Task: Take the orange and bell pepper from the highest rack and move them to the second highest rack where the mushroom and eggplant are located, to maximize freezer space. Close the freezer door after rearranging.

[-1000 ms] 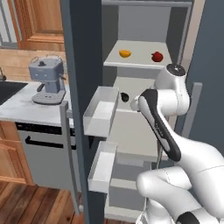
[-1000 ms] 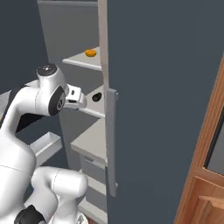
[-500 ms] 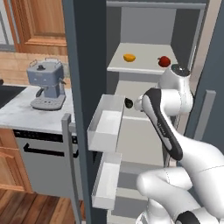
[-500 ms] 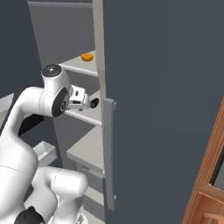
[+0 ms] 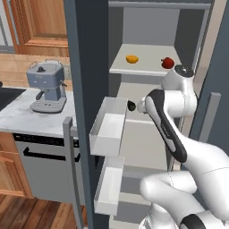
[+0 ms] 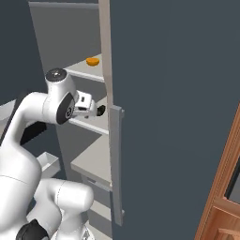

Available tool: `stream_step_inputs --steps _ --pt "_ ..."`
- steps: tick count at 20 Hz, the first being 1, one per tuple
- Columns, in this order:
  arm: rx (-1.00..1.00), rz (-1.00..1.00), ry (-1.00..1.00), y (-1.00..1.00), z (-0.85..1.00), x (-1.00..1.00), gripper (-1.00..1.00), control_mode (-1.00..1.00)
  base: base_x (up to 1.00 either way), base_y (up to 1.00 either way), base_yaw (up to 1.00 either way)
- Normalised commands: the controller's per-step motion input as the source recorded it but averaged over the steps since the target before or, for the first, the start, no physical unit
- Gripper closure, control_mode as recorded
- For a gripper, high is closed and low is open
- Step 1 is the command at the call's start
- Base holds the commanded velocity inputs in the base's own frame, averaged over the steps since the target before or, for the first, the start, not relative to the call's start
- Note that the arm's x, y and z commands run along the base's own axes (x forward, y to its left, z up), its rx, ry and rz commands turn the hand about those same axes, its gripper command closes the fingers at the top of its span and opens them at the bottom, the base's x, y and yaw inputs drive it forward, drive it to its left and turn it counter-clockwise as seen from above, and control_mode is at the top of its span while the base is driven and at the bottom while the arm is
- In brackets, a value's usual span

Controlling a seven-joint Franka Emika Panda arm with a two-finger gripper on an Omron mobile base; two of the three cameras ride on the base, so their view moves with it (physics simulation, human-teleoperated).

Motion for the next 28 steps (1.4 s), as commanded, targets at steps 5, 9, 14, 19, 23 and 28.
stream_step_inputs --steps 5,9,14,19,23,28 --pt "0.00 -0.01 -0.01 0.03 0.73 0.27 -1.00 -1.00 0.00 0.00 0.00" --pt "0.00 -0.05 0.00 0.00 0.73 0.20 -1.00 -1.00 0.00 0.00 0.00" --pt "0.00 -0.26 0.00 0.00 0.52 0.19 -1.00 -1.00 0.00 0.00 0.00" --pt "0.00 0.00 -0.04 -0.06 0.38 0.21 -1.00 -1.00 0.00 0.00 0.00" --pt "0.00 0.04 -0.09 -0.02 0.45 0.13 -1.00 -1.00 0.00 0.00 0.00" --pt "0.00 0.16 -0.03 0.00 0.18 0.23 -1.00 -1.00 0.00 0.00 0.00"
